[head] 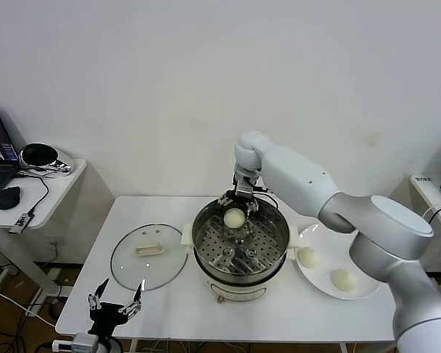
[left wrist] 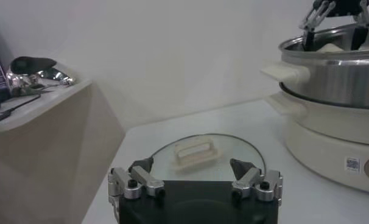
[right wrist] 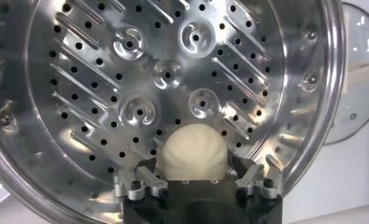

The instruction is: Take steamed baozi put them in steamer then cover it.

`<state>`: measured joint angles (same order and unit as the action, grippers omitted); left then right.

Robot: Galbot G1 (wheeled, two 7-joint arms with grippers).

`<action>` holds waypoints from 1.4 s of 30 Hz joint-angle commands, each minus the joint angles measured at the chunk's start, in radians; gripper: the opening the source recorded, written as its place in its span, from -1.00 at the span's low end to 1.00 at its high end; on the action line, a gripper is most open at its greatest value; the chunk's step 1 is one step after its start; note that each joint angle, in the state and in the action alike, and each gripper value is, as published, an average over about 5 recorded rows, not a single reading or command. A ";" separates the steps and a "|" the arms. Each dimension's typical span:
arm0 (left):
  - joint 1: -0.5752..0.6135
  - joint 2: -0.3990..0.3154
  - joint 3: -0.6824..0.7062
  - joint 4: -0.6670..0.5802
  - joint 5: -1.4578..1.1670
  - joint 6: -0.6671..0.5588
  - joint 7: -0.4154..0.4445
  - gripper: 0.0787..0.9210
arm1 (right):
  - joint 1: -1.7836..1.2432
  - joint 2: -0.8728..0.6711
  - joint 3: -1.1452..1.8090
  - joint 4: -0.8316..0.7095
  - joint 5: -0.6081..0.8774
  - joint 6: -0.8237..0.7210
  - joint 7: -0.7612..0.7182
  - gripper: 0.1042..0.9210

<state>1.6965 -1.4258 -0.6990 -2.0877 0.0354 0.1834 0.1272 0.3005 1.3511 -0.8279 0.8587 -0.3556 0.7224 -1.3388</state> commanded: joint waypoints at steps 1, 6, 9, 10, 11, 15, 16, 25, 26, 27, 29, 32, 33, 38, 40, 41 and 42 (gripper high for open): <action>-0.001 0.001 0.001 0.002 0.001 0.001 0.001 0.77 | 0.053 -0.051 -0.026 0.084 0.151 -0.111 -0.043 0.76; -0.003 0.002 0.004 0.006 0.000 0.003 0.005 0.77 | 0.200 -0.228 -0.120 0.267 0.352 -0.339 -0.041 0.76; 0.000 0.004 0.006 0.007 -0.005 0.006 0.012 0.77 | 0.279 -0.368 -0.189 0.376 0.487 -0.521 -0.025 0.76; 0.000 0.005 0.006 0.007 -0.009 0.009 0.015 0.77 | 0.294 -0.412 -0.205 0.406 0.523 -0.584 -0.020 0.76; -0.001 0.005 0.007 0.006 -0.014 0.012 0.016 0.77 | 0.302 -0.452 -0.211 0.432 0.546 -0.642 -0.016 0.76; -0.007 0.009 0.015 0.010 -0.030 0.021 0.021 0.77 | 0.309 -0.597 -0.216 0.511 0.560 -0.866 -0.014 0.76; -0.008 0.011 0.017 0.013 -0.032 0.022 0.022 0.77 | 0.308 -0.627 -0.216 0.520 0.550 -0.908 -0.017 0.76; -0.007 0.021 0.028 0.031 -0.036 0.030 0.030 0.77 | 0.157 -0.817 -0.140 0.586 0.400 -1.124 -0.018 0.76; -0.006 0.021 0.028 0.030 -0.036 0.031 0.031 0.77 | 0.121 -0.825 -0.115 0.594 0.380 -1.142 -0.016 0.76; -0.006 0.020 0.028 0.030 -0.036 0.032 0.032 0.77 | 0.088 -0.831 -0.092 0.600 0.363 -1.158 -0.014 0.76; -0.006 0.020 0.028 0.031 -0.035 0.035 0.033 0.77 | 0.019 -0.836 -0.038 0.609 0.334 -1.175 -0.007 0.76; -0.002 0.020 0.028 0.032 -0.034 0.036 0.033 0.77 | -0.084 -0.830 0.029 0.611 0.303 -1.169 0.008 0.76; 0.000 0.020 0.028 0.032 -0.033 0.036 0.033 0.77 | -0.119 -0.825 0.051 0.609 0.292 -1.162 0.013 0.76; 0.008 0.021 0.029 0.031 -0.029 0.036 0.033 0.77 | -0.293 -0.792 0.153 0.595 0.233 -1.133 0.043 0.76; 0.008 0.019 0.030 0.031 -0.027 0.036 0.033 0.77 | -0.341 -0.775 0.178 0.583 0.209 -1.122 0.066 0.76; 0.008 0.018 0.030 0.032 -0.027 0.037 0.033 0.77 | -0.359 -0.764 0.189 0.573 0.199 -1.116 0.081 0.76; 0.007 0.017 0.030 0.032 -0.026 0.037 0.033 0.77 | -0.374 -0.754 0.198 0.563 0.191 -1.111 0.097 0.76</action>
<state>1.7021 -1.4094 -0.6695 -2.0569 0.0107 0.2199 0.1600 0.0943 0.6160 -0.7274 1.4070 -0.1081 -0.3451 -1.2750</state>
